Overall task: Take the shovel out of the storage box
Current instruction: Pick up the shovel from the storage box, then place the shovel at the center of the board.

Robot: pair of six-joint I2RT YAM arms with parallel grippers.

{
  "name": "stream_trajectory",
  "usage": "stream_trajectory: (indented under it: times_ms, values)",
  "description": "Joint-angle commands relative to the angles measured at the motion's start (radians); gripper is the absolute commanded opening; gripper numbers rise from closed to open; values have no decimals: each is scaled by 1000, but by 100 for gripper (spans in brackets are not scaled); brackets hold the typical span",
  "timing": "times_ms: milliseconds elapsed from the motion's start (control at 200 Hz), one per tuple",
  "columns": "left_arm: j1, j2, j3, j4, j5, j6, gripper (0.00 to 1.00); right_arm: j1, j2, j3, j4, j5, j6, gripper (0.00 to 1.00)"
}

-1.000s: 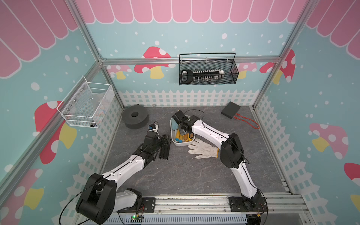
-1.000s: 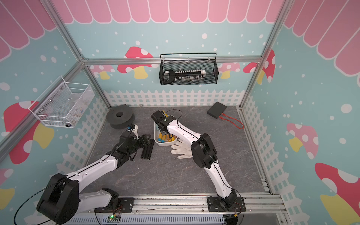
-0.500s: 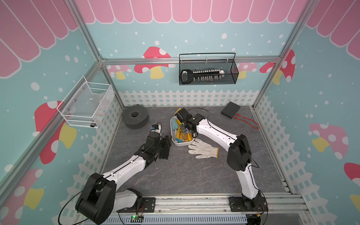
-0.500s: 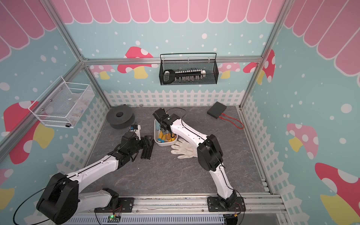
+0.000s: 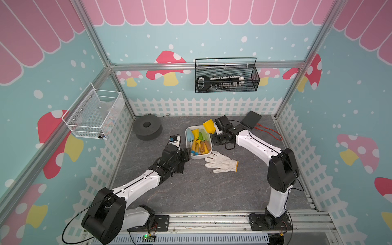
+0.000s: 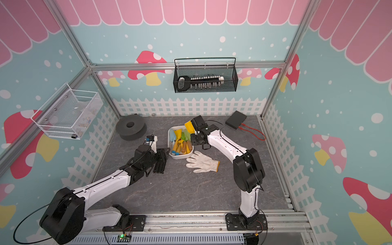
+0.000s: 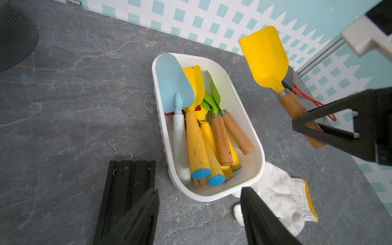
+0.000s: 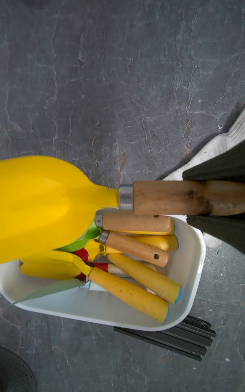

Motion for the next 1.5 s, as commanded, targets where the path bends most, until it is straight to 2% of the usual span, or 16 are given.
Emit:
stream_trajectory:
  times_ms: [0, 205, 385, 1091, 1496]
  values:
    - [-14, -3, 8, 28, -29, 33, 65, -39, -43, -41, 70, -113, 27, 10]
    - [-24, 6, 8, 36, -46, 44, 66, -111, -20, -87, 128, -216, 53, 13]
    - [-26, 0, 3, 44, -48, 50, 66, -140, 53, -77, 172, -255, 90, 12]
    - [-26, 24, 8, 44, -49, 52, 67, -160, 281, -14, 333, -237, 289, 11]
    - [-26, 20, 6, 43, -49, 51, 67, -174, 335, 12, 345, -224, 321, 13]
